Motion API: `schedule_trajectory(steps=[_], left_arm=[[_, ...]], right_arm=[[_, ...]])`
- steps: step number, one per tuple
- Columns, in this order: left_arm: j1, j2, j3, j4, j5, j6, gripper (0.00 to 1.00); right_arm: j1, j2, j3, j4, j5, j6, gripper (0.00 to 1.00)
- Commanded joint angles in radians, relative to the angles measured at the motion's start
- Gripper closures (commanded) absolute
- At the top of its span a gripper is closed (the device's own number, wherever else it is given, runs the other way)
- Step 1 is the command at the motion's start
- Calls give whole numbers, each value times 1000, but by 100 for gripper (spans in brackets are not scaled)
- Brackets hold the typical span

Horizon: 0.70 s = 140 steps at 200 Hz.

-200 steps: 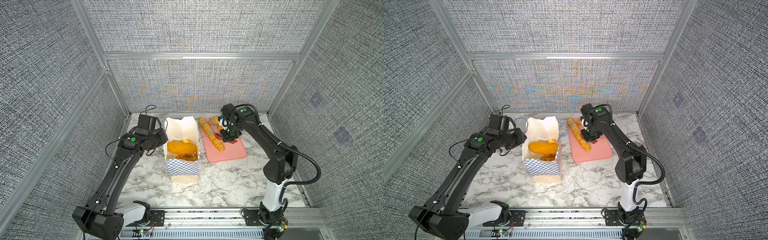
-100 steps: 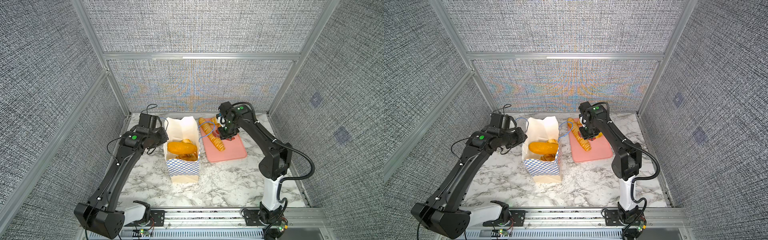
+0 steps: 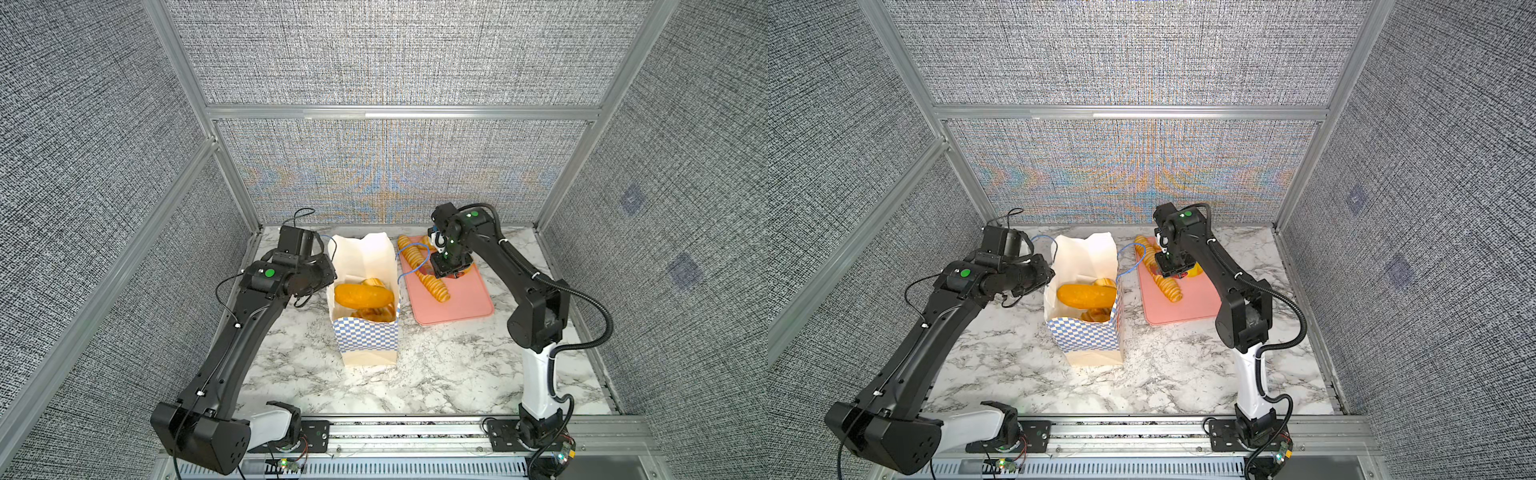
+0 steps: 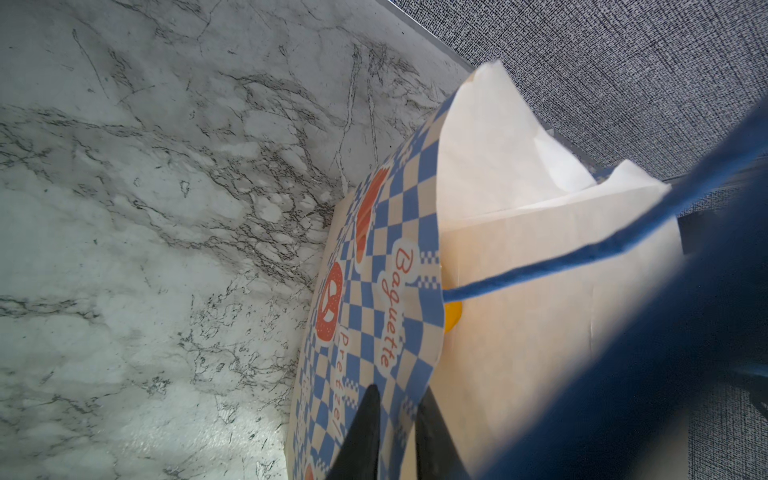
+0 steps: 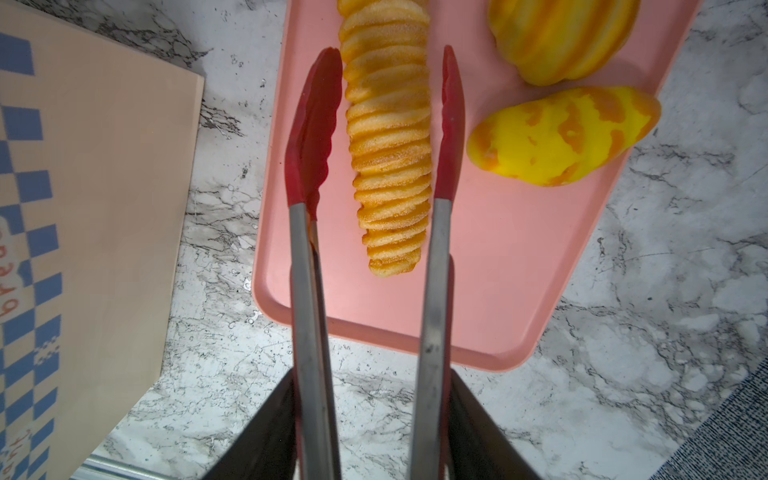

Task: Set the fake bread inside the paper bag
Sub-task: 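Lower the tongs around the long spiral roll and squeeze shut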

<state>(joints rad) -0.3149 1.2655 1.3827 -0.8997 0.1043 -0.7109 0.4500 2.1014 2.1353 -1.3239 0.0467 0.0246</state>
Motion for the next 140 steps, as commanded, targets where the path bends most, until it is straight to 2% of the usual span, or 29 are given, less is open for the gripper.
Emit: schedule_trajectory(steps=[1, 140], left_arm=[[3, 1, 6, -4, -11, 7, 81], [8, 3, 9, -12, -11, 4, 81]], right_arm=[[-1, 12, 13, -13, 10, -13, 45], [-1, 100, 39, 6, 10, -20, 42]])
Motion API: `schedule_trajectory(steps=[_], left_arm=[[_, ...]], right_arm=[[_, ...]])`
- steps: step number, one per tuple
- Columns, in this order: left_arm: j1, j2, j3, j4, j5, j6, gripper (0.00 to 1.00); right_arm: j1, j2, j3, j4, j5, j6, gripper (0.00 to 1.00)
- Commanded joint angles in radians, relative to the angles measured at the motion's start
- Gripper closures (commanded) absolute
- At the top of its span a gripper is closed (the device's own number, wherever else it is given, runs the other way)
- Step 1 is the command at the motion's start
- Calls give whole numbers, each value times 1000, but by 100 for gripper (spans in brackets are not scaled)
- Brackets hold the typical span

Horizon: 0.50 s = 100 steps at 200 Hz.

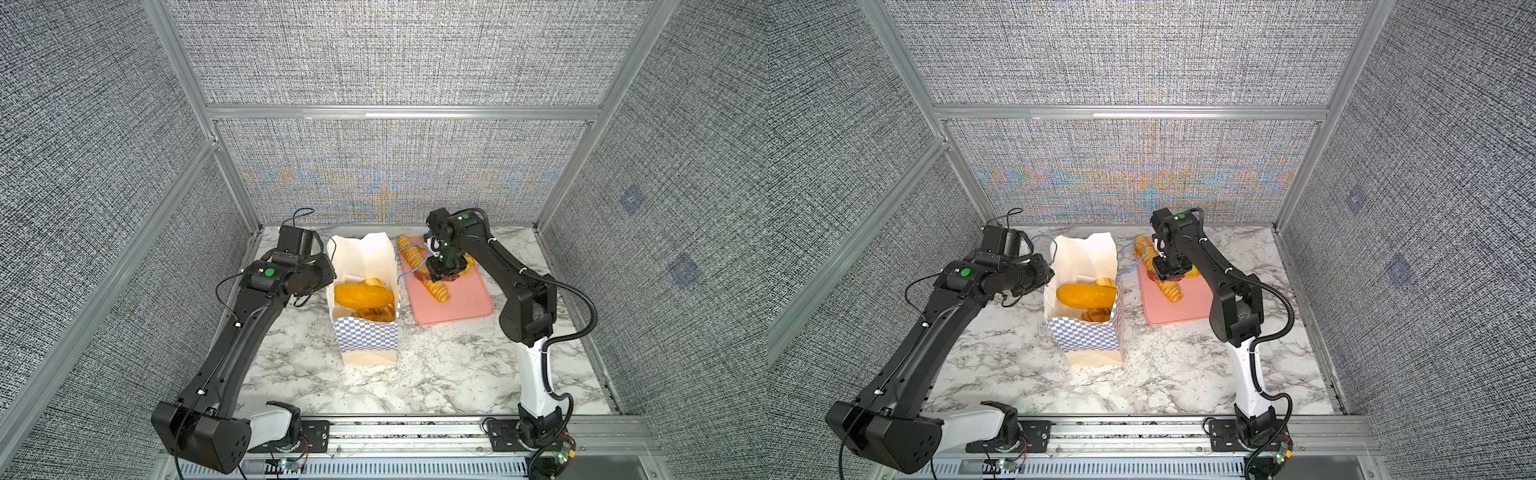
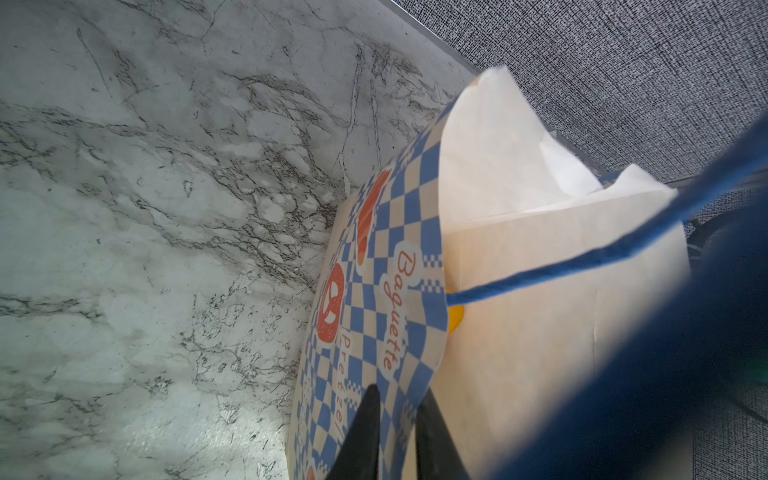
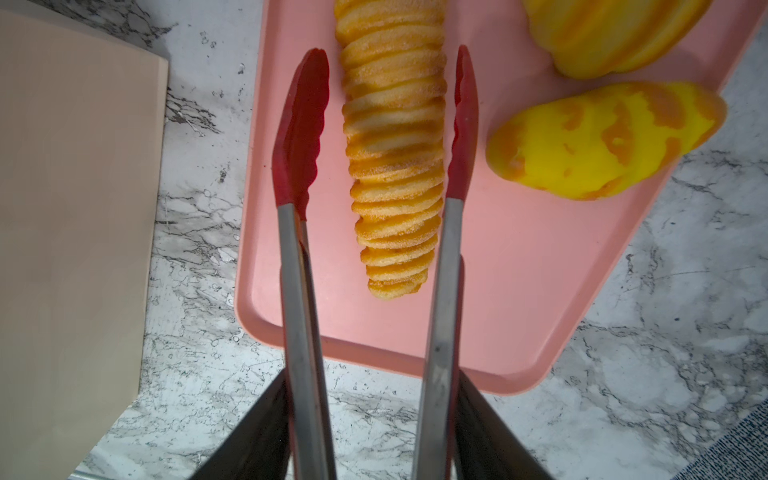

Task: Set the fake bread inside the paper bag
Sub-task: 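Lower the tongs around the long spiral roll and squeeze shut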

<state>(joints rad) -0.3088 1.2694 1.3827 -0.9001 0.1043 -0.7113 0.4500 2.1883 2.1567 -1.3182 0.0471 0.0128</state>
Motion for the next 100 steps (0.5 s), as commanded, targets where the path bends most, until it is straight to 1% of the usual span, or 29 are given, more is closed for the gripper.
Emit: schedule_trajectory(steps=[1, 62, 100], left_arm=[[2, -1, 9, -12, -11, 4, 81], [5, -2, 16, -18, -11, 6, 82], [7, 2, 28, -27, -10, 12, 82]], right_arm=[[-1, 14, 19, 1, 10, -8, 42], [-5, 37, 32, 0, 14, -9, 42], [-8, 36, 16, 7, 13, -8, 46]])
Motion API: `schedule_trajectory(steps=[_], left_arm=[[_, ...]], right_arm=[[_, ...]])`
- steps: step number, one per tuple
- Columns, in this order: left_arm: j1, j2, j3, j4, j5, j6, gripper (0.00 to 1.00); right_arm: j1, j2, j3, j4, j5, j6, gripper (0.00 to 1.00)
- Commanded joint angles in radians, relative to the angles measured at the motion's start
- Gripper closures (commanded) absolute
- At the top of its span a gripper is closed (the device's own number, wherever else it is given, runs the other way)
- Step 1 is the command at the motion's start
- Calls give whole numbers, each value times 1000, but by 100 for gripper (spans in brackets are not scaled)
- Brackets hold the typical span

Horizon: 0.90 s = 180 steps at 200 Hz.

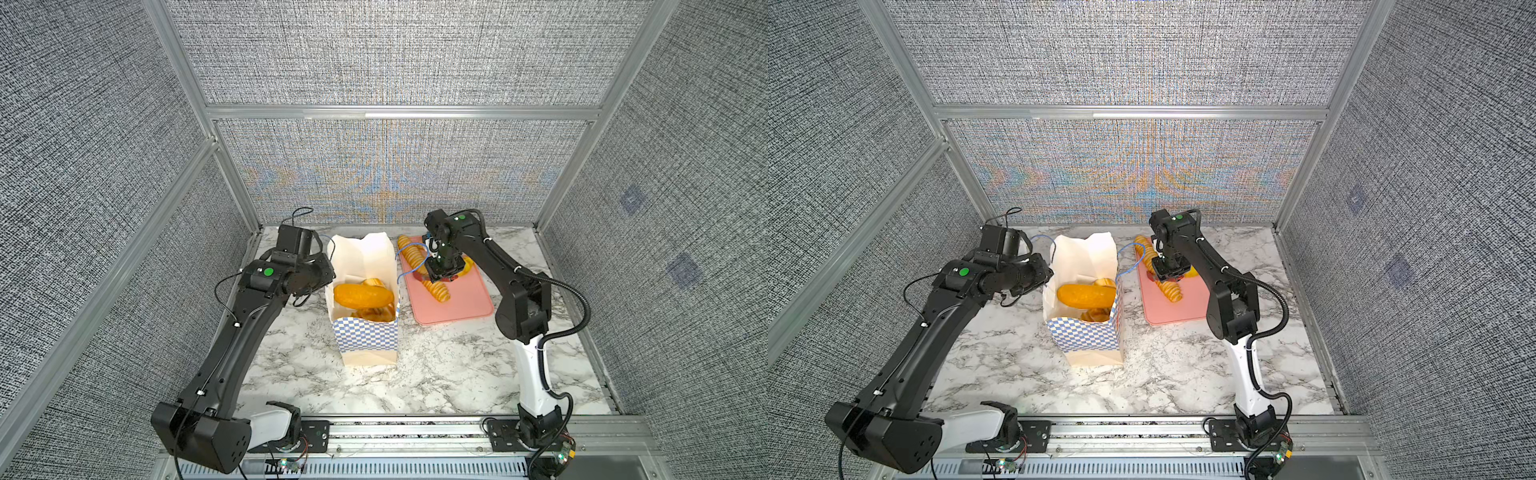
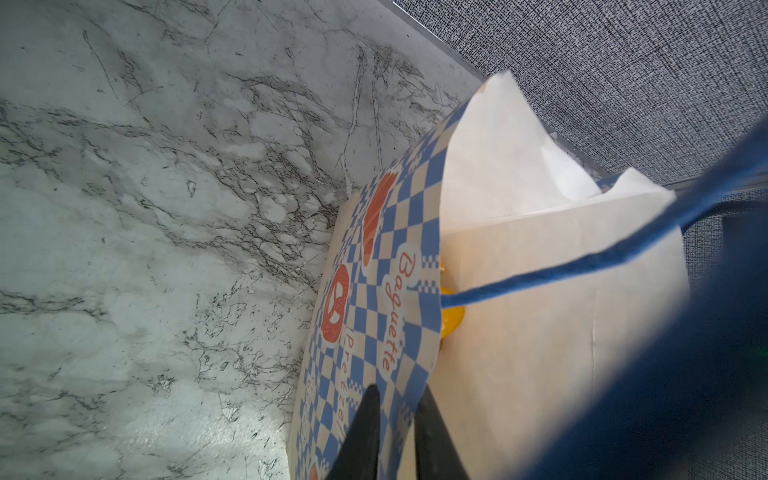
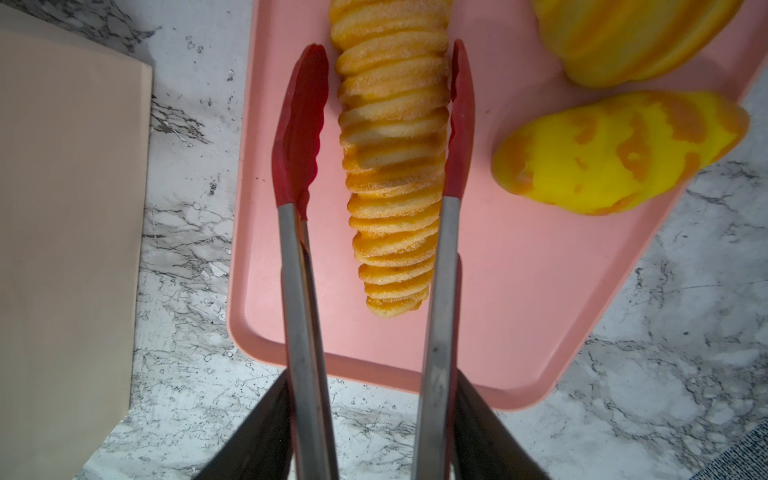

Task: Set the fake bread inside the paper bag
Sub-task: 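Lower the tongs around the long spiral roll and squeeze shut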

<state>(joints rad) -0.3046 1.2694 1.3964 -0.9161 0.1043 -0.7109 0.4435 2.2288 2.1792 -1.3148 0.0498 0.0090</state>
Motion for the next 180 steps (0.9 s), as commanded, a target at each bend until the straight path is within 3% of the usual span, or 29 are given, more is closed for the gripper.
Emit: schedule_trajectory(steps=[1, 76, 180], left_arm=[[3, 2, 14, -11, -10, 11, 81], [6, 6, 22, -10, -5, 16, 81], [7, 1, 18, -7, -2, 18, 81]], right_arm=[[-2, -4, -8, 3, 10, -3, 46], [-2, -53, -47, 18, 12, 8, 61], [-3, -204, -150, 43, 2, 50, 66]])
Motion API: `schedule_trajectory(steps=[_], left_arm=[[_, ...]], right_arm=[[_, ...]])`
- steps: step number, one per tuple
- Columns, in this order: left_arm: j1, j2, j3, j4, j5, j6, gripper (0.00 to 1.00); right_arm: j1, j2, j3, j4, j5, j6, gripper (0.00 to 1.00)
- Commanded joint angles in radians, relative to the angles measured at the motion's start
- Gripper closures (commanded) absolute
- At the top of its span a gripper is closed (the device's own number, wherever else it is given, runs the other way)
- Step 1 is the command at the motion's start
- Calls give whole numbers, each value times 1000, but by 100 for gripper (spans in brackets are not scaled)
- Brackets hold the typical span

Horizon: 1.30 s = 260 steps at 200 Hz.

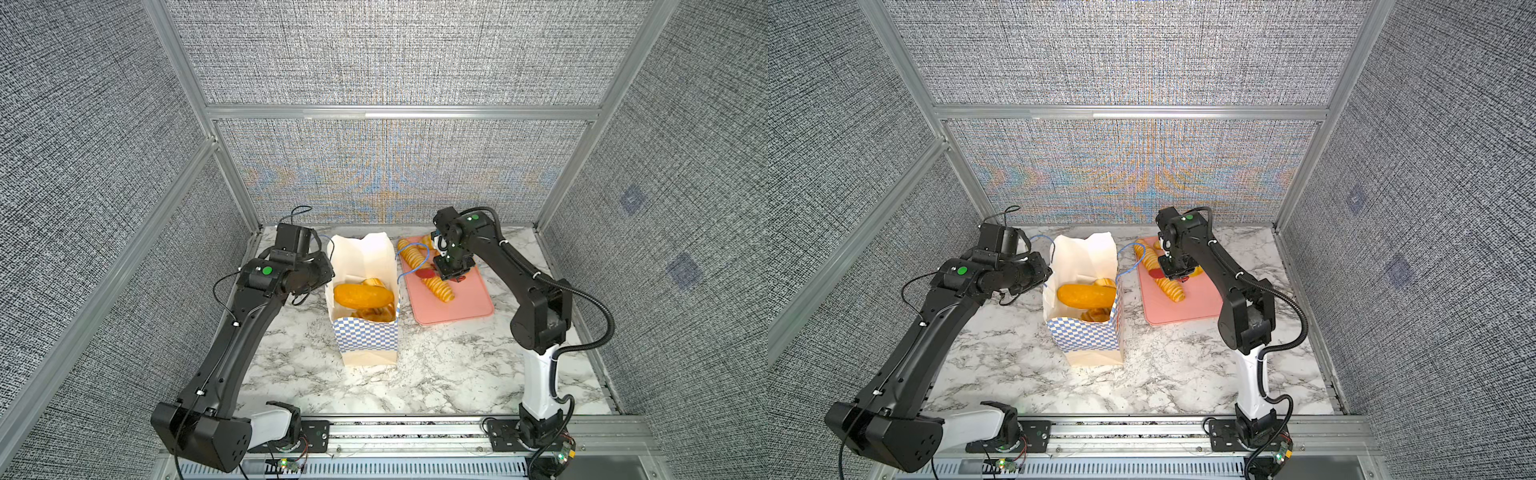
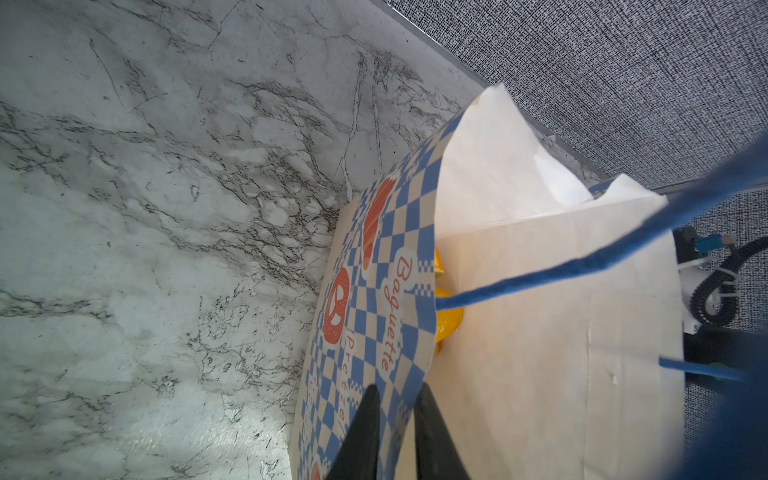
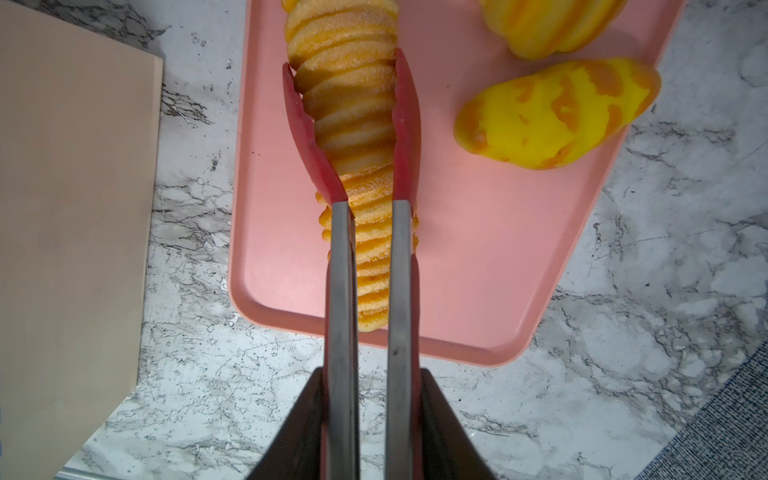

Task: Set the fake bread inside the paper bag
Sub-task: 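Lower the tongs around the long spiral roll and squeeze shut, then lift the spiral roll in the tongs up and over the paper bag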

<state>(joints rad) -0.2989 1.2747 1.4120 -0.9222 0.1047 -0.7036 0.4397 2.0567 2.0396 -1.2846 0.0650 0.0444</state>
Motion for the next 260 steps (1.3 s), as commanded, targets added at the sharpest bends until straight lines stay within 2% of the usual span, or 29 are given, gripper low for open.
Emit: schedule_trajectory(steps=[1, 90, 160, 218, 260], left_arm=[[1, -5, 2, -1, -2, 10, 81], [1, -14, -10, 6, 5, 9, 82], [1, -19, -25, 22, 16, 1, 82], [1, -27, -35, 31, 17, -3, 84], [1, -25, -35, 34, 23, -2, 87]], right_arm=[[1, -33, -10, 13, -13, 15, 66], [-22, -166, -40, 5, -43, 60, 69], [-49, -294, 3, 13, -107, 116, 70], [-50, -422, 14, 111, -209, 180, 70], [-48, -481, 36, 197, -328, 232, 70]])
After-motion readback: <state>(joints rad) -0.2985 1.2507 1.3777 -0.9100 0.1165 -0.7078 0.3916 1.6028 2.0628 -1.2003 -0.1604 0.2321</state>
